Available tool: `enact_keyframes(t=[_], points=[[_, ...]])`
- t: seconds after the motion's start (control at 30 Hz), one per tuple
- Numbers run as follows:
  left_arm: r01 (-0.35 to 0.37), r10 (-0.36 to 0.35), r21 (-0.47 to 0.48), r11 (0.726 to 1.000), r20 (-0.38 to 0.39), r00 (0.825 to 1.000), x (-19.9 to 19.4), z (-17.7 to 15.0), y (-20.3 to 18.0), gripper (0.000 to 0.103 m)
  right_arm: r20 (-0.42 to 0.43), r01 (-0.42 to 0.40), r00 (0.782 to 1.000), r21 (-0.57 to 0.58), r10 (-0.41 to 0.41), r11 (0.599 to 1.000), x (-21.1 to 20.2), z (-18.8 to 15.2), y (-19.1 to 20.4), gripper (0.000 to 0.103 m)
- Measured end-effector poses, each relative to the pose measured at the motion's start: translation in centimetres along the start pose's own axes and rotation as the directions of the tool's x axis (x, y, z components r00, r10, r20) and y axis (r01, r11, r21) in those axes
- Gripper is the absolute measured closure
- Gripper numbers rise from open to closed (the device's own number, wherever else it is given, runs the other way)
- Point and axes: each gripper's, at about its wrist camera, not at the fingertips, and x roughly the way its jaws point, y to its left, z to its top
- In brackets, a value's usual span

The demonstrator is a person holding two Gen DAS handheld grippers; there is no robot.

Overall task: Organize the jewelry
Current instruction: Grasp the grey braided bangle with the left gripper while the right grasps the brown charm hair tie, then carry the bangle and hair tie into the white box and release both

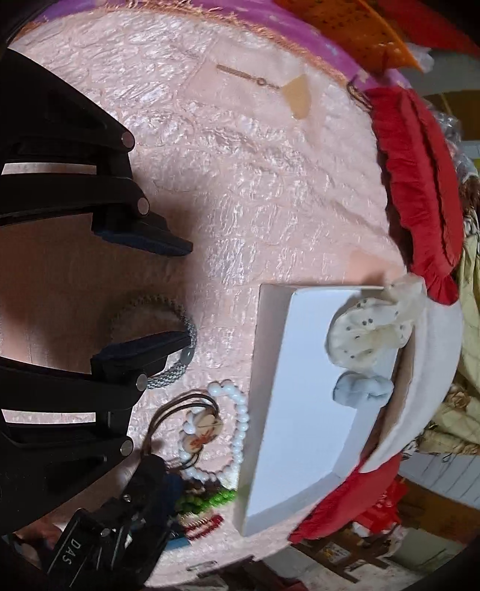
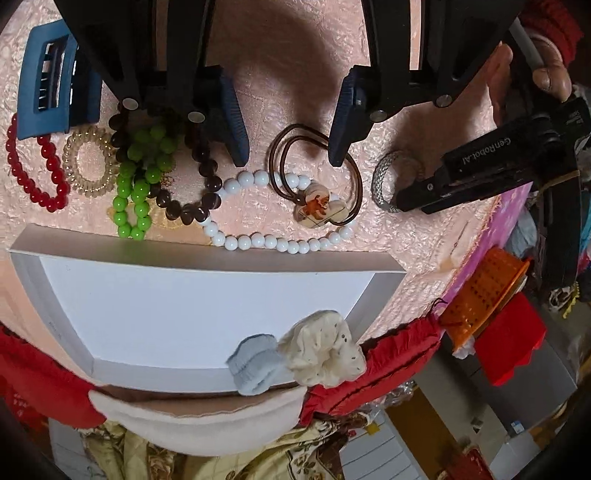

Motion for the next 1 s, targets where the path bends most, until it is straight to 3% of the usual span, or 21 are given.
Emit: enact_keyframes(t=[0.03, 0.1, 0.17, 0.37, 0.67, 0.87, 1.0], points=[[-0.021, 0.021, 0.021, 1.000, 0.007, 1.000, 0.1, -0.2, -0.4, 0.063, 0.008, 0.013, 1.000, -0.006, -0.013, 1.000, 0.1, 0.1, 0.2, 0.066], [-0.068, 0.066, 0.062, 0.996, 0.033, 0.997, -0.1, -0.8, -1.3, 0.097, 0.024, 0.053, 0.998, -0.019, -0.053, 0.998, 0.4, 0.0, 0.7, 0.079], [-0.042, 0.042, 0.067, 0.997, 0.013, 0.999, -0.3, -1.1, -1.8, 0.098, 0.026, 0.067, 0.997, -0.045, -0.066, 0.997, 0.6, -0.1, 1.2, 0.098], [0.029, -0.029, 0.001, 1.000, 0.039, 0.999, -3.4, -0.8, -0.1, 0.098, 0.069, -0.006, 0.998, -0.025, 0.007, 1.000, -1.7, 0.6, 1.6, 0.098], [0.127, -0.124, -0.018, 0.992, 0.132, 0.984, -9.7, 1.6, -0.2, 0.098, 0.190, -0.092, 0.977, -0.022, 0.095, 0.996, -8.3, 4.2, 2.2, 0.098], [0.154, -0.151, -0.017, 0.988, 0.123, 0.981, -9.0, 4.4, -2.1, 0.098, 0.248, -0.062, 0.966, -0.037, 0.069, 0.997, -11.3, 7.3, 1.3, 0.098], [0.168, -0.168, 0.008, 0.986, 0.104, 0.980, -6.9, 6.9, -5.1, 0.098, 0.250, 0.026, 0.968, -0.029, -0.018, 0.999, -10.7, 10.0, -0.9, 0.098]])
